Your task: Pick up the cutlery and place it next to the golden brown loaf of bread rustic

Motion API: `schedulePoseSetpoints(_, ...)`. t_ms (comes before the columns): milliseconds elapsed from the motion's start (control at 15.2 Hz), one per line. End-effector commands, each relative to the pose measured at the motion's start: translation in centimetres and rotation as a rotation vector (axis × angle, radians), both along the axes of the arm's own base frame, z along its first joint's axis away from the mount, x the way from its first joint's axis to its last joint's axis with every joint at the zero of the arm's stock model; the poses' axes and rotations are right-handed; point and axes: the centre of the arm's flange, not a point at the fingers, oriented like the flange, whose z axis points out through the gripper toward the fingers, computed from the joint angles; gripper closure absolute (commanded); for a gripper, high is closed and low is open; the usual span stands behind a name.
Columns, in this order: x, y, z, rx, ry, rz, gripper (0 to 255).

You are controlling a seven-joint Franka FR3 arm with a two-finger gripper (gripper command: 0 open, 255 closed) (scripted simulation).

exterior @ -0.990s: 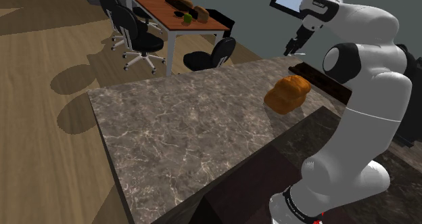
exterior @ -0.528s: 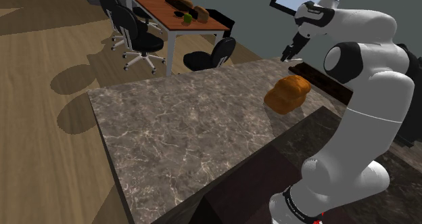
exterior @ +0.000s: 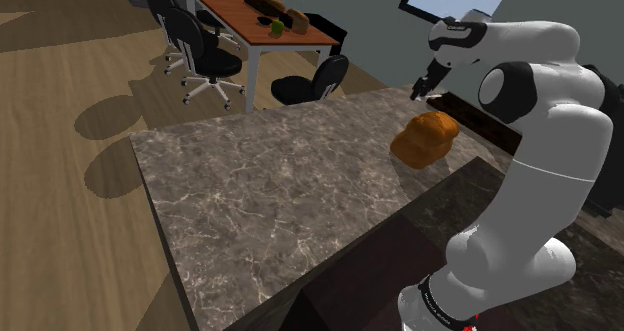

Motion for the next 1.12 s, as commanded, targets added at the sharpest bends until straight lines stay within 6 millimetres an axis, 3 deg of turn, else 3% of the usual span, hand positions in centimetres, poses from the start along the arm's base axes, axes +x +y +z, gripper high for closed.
schedulePoseSetpoints(0, 0.0, 0.0, -1.1, 0.0, 0.0, 0.0, 255)
schedulePoseSetpoints(1056, 0.0, 0.0, -9.5, 0.0, 0.0, 0.0, 255)
